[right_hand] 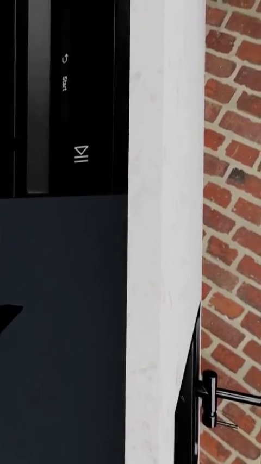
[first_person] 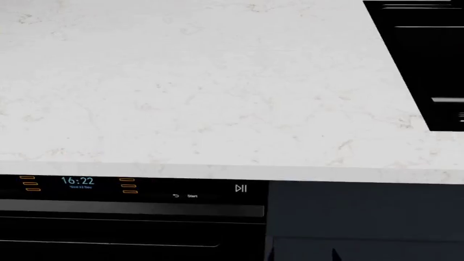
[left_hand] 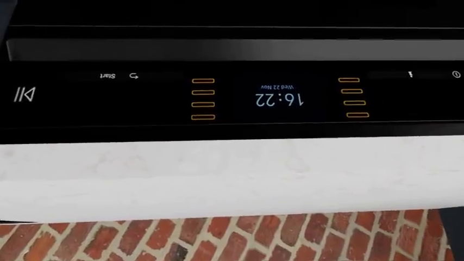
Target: Navigate to the shelves.
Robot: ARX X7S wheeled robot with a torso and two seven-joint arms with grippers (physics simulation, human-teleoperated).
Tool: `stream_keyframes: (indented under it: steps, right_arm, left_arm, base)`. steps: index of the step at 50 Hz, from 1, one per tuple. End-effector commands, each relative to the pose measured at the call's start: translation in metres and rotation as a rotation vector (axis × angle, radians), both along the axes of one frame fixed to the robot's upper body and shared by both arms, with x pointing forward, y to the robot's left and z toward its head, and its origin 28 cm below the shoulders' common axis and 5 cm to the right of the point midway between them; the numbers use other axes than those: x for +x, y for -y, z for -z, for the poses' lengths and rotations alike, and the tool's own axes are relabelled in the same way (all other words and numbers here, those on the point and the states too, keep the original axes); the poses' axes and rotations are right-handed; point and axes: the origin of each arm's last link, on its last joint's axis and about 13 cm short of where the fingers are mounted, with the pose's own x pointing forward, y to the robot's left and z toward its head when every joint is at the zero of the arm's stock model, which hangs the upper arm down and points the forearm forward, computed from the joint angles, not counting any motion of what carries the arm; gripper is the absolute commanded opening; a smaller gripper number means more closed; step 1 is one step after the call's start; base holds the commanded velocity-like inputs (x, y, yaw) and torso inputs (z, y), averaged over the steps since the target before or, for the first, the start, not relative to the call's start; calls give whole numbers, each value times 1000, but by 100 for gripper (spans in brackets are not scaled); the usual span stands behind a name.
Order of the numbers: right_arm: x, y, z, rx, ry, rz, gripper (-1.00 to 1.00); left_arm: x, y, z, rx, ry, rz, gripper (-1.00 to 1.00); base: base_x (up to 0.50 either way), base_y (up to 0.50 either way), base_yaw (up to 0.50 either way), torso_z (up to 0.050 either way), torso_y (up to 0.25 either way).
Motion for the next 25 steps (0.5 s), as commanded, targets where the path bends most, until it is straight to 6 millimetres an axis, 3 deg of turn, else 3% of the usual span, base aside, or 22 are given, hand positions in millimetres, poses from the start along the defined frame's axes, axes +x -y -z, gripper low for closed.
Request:
stream_keyframes:
  steps: [1, 25]
  right_arm:
    - [3, 0, 0, 9, -2, -9, 100]
    - [0, -2, -2, -3, 38, 5, 100]
  left_arm:
    - [3, 1, 1, -16, 6, 14, 100]
    - [2, -2, 0, -21, 6, 3, 100]
  base:
    - [0, 0, 0, 0, 0]
    - [0, 0, 0, 0, 0]
